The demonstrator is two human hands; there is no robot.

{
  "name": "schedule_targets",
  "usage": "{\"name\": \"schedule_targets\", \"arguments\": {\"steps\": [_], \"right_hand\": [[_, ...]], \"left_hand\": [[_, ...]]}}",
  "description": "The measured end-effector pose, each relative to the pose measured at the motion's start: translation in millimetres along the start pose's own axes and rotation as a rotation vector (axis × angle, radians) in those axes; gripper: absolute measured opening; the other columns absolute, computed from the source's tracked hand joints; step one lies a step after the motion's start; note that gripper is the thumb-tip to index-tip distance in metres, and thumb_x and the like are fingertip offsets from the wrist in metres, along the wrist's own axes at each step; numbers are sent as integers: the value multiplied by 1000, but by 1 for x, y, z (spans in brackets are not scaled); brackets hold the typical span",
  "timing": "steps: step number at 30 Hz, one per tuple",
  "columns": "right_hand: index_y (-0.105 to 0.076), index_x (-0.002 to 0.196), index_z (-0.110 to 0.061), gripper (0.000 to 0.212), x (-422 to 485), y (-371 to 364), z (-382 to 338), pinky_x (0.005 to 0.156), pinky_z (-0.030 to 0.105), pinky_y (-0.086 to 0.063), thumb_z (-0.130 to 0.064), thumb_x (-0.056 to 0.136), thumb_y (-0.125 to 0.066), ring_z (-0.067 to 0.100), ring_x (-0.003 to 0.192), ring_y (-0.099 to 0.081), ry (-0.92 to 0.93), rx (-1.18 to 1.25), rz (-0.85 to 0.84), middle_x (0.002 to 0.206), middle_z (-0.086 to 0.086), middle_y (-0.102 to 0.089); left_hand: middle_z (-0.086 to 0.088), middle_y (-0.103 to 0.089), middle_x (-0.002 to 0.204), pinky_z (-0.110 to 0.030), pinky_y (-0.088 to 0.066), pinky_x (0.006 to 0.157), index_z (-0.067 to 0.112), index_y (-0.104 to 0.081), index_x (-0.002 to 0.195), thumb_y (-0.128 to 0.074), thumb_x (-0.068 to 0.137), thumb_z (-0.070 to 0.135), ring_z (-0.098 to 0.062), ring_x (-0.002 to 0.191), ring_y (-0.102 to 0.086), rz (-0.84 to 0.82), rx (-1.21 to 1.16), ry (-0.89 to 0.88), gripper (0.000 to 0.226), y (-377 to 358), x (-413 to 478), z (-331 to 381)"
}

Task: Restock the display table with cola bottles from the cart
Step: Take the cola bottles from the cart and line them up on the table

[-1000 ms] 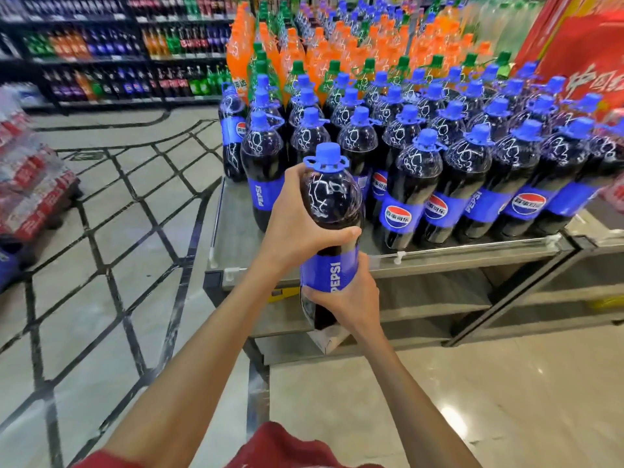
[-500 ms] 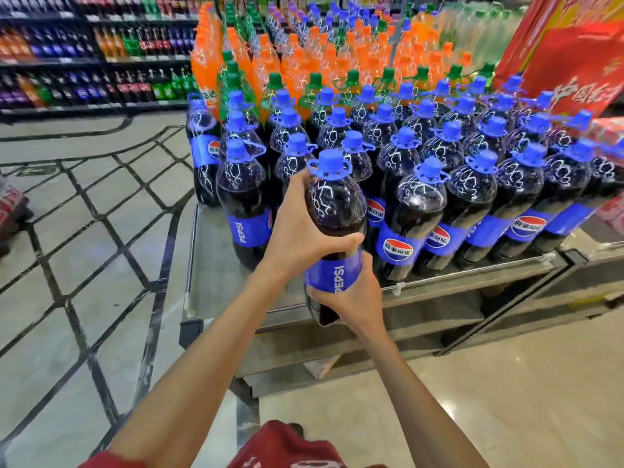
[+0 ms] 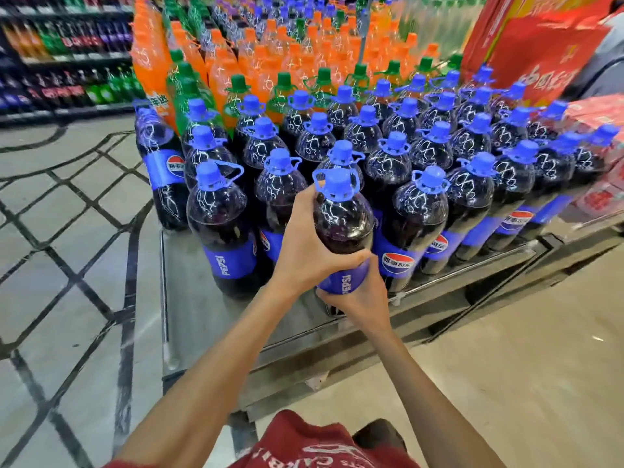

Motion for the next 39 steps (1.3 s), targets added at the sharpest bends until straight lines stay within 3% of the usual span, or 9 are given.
{"name": "schedule_targets", "arguments": {"steps": [6,9,11,16,19,25,30,33,39], "right_hand": [[-44,119,-39,92,16,0,12,89,40,-58,-44,43,-95,5,103,-65,0,10,29,113,-17,-66],[-42,122,-41,95,24,2,14,94,32,-54,-41,45,-97,5,108,-61,10,-29,42,119,-14,-61],[-45,126,-34,95,25,4,16,96,27,-49,-37,47,-99,10,112,-58,11,-46,61,120,-11,-57],[-47,138,-19,104,24,0,25,104,43,-49,-37,47,-96,21,122,-55,22,-75,88,128,-2,-56],[-48,137,-19,104,20,-4,29,103,43,-51,-33,46,-96,20,122,-55,3,-65,109,126,-6,-56],[-46,138,-20,108,24,-8,37,100,45,-52,-42,44,-95,19,122,-55,-46,-95,102,130,-2,-57],[-43,140,-24,109,19,-8,38,96,33,-51,-48,47,-95,15,120,-56,-60,-88,137,128,-6,-57],[-41,142,-21,113,16,-9,39,98,43,-53,-58,47,-90,19,126,-52,-58,-124,175,133,-3,-51],[-42,145,-16,107,7,-8,42,93,34,-46,-46,58,-95,18,131,-43,-70,-154,272,138,-1,-46]], "left_hand": [[6,-52,132,-11,-36,103,12,-42,140,-100,53,18,1,124,-51,-26,11,-14,105,-10,8,-11],[7,-52,131,-10,-36,101,12,-42,138,-100,52,18,2,123,-52,-38,19,-11,104,-17,8,-13],[10,-52,130,-10,-35,101,15,-41,136,-100,52,17,3,122,-51,-50,25,-20,103,-23,8,-13],[22,-48,131,-9,-35,101,29,-37,136,-100,51,18,5,123,-50,-58,54,-31,106,-26,3,-18],[26,-48,130,-7,-35,98,36,-35,134,-100,51,21,7,122,-50,-57,61,-8,107,-25,-4,-26],[15,-50,137,-15,-38,103,37,-33,139,-98,53,33,-4,129,-49,-99,94,-1,108,-25,2,-32],[14,-44,137,-17,-35,105,20,-39,142,-98,52,38,-4,122,-41,-123,176,-73,110,-24,8,-31],[7,-41,140,-20,-35,108,17,-37,142,-98,54,37,-9,128,-41,-153,184,-117,109,-25,11,-31],[-7,-35,143,-38,-34,117,7,-34,148,-93,64,34,-21,139,-34,-280,243,-161,106,-27,15,-32]]}}
Point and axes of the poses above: each hand's wrist, its own x-axis towards the middle knuckle, its own y-axis out of the back of the hand, z = x × y, the point moved 7 cm from there along x, towards the middle knuckle
